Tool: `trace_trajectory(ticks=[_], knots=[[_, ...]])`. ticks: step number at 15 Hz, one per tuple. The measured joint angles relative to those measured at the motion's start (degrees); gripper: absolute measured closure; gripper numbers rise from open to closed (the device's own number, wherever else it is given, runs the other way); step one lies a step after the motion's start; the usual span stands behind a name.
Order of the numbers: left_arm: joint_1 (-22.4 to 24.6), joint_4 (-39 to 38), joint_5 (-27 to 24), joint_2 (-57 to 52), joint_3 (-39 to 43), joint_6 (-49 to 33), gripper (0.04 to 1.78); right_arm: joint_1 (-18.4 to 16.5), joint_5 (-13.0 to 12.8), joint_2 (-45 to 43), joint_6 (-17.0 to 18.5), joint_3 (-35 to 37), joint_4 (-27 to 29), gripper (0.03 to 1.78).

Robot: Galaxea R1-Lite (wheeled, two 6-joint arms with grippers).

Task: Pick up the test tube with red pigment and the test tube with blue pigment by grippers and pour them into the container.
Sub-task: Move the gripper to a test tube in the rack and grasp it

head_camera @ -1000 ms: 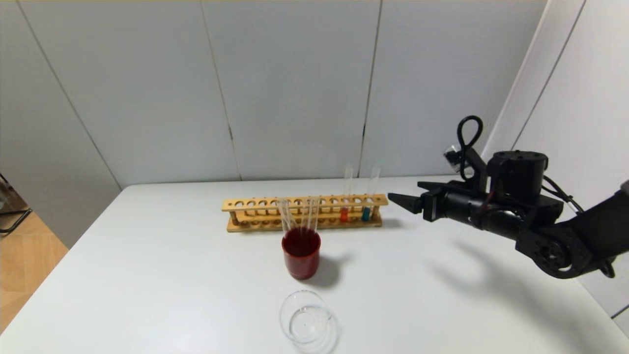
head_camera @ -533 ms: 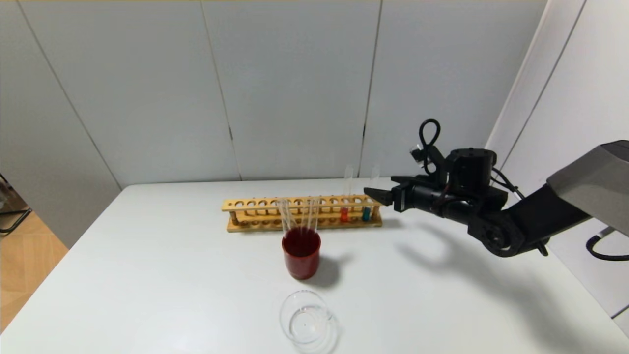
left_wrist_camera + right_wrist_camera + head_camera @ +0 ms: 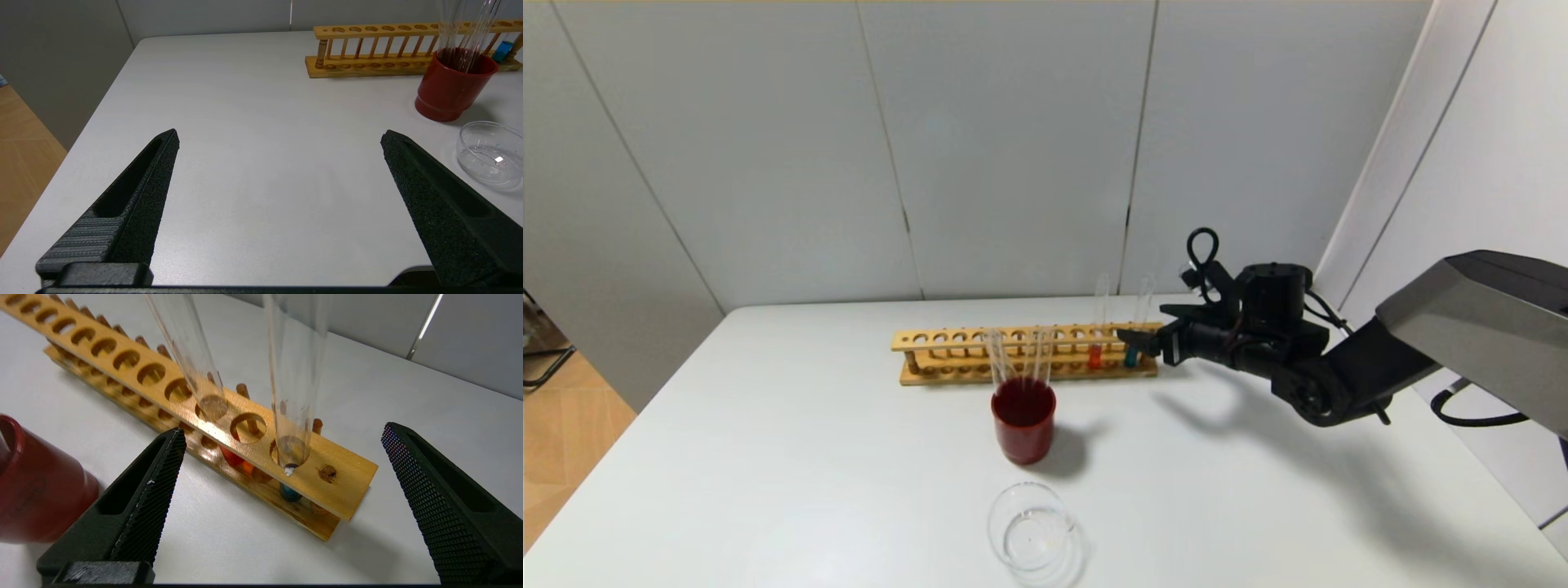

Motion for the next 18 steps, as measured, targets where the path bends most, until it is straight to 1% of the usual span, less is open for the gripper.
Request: trace_trajectory(ticks=[1, 3, 6, 9, 12, 18], knots=[[0.0, 0.0, 0.02, 0.0, 0.0, 0.0, 0.07, 0.02, -0.02, 0.27, -1.51, -0.02, 0.41, 0.07], [0.0, 0.0, 0.05, 0.0, 0.0, 0.0, 0.07, 0.24, -0.13, 0.62, -2.56, -0.2, 1.21, 0.07], [0.0, 0.0, 0.05, 0.0, 0.0, -0.02, 0.07, 0.63, -0.18, 1.15, -2.62, -2.13, 2.65, 0.07], [0.0, -0.02, 0.02, 0.0, 0.0, -0.02, 0.07, 0.24, -0.38, 1.57, -2.47, -5.38, 5.78, 0.07], [0.0, 0.0, 0.05, 0.0, 0.0, -0.02, 0.07, -0.52, -0.46, 1.79, -2.23, -7.06, 6.14, 0.07], [0.0, 0.0, 0.05, 0.0, 0.0, 0.0, 0.07, -0.66, -0.46, 2.39, -2.39, -8.44, 6.17, 0.07]])
